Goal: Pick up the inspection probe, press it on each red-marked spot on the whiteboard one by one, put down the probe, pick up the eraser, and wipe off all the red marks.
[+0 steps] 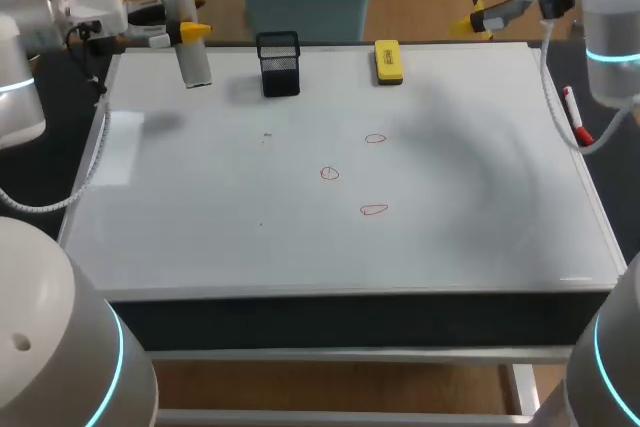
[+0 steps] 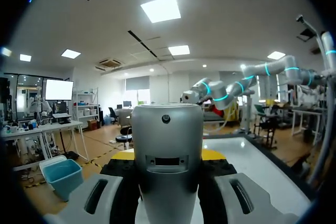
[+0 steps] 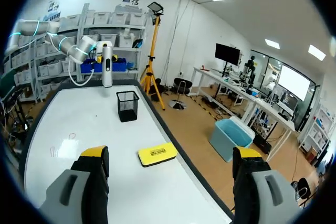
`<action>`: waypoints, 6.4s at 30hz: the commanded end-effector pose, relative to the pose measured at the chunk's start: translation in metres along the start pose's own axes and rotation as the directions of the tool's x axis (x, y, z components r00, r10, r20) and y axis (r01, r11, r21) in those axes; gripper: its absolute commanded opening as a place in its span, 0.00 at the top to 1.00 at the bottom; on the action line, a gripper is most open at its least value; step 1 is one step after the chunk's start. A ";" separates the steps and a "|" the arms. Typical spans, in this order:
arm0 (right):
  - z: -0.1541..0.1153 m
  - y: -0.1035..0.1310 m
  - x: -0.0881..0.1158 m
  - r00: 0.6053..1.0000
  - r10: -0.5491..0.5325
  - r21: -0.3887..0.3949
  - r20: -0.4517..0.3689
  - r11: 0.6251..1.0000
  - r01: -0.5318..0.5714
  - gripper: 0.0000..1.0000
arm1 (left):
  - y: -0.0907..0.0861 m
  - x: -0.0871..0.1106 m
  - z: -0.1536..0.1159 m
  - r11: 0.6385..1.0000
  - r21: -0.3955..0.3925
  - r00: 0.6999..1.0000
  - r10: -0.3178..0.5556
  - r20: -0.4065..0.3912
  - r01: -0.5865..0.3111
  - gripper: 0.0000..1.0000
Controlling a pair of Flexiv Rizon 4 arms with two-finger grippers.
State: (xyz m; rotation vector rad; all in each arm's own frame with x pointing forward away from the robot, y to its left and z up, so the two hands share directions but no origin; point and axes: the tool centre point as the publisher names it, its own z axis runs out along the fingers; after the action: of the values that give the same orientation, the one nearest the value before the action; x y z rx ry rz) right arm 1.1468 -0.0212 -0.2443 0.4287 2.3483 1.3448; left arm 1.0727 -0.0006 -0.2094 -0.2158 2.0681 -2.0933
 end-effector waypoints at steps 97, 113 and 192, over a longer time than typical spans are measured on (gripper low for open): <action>0.155 -0.078 0.054 -0.414 -0.510 -0.528 -0.754 0.096 0.844 0.00 | -0.001 0.000 0.000 1.000 0.001 1.000 0.002 0.001 -0.002 1.00; 0.161 -0.096 0.048 -0.415 -0.498 -0.535 -0.761 0.120 0.837 0.00 | -0.001 0.000 0.000 1.000 0.001 1.000 0.002 0.001 -0.002 1.00; -0.001 -0.098 0.082 0.028 -0.398 0.020 -0.917 0.025 0.999 1.00 | -0.001 0.000 0.000 1.000 0.001 1.000 0.002 0.001 -0.002 1.00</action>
State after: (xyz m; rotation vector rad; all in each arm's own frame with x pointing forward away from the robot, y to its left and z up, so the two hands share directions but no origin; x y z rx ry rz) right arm 1.0778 -0.0321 -0.3525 -1.6703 2.8738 0.3466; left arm 1.0729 -0.0007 -0.2097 -0.2155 2.0684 -2.0937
